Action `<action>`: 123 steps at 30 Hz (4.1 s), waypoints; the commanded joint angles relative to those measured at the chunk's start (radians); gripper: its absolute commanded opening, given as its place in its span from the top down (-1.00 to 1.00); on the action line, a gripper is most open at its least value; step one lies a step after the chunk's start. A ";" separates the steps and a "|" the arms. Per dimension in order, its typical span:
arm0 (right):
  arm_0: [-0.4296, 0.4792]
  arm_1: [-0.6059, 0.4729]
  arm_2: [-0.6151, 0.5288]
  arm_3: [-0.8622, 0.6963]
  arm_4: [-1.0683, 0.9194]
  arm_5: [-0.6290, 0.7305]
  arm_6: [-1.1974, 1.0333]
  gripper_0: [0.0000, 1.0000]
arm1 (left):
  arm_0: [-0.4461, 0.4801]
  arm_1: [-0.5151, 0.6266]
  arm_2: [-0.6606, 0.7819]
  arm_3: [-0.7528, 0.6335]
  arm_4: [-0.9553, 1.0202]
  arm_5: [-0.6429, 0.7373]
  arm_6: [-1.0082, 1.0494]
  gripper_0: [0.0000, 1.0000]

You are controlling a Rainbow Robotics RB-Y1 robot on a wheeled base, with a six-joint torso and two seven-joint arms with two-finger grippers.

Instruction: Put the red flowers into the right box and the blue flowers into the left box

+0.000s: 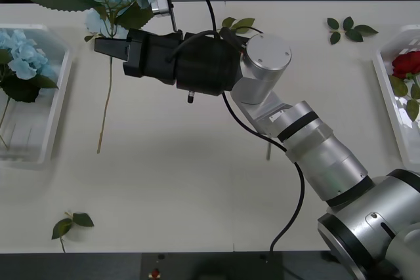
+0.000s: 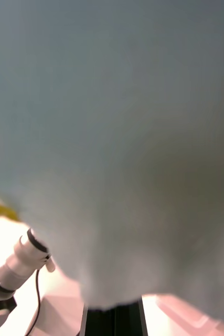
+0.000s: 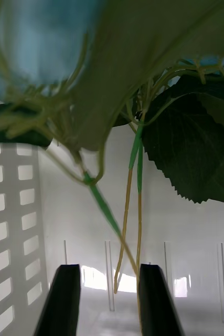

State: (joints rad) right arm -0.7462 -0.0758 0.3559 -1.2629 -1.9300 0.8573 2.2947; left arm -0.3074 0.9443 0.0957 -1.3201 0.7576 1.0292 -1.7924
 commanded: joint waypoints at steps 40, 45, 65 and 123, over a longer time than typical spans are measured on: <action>-0.025 -0.009 -0.034 -0.015 -0.035 0.035 0.046 1.00 | -0.058 0.022 0.084 -0.021 1.280 0.683 -0.498 -1.00; -0.025 -0.010 -0.034 -0.015 -0.035 0.037 0.046 1.00 | -0.091 0.021 0.001 -0.021 1.373 0.690 -0.507 -1.00; -0.025 -0.010 -0.034 -0.015 -0.040 0.042 0.051 1.00 | -0.206 -0.176 -0.103 -0.028 1.330 0.629 -0.525 -1.00; -0.025 -0.041 -0.060 -0.015 -0.046 0.052 0.062 -0.94 | -0.214 -0.088 0.127 -0.027 1.074 0.621 -0.456 1.00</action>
State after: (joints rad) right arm -0.7462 -0.0778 0.2946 -1.2628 -1.9614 0.8966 2.3259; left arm -0.4878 0.8138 0.1715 -1.3310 1.8822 1.6591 -2.2625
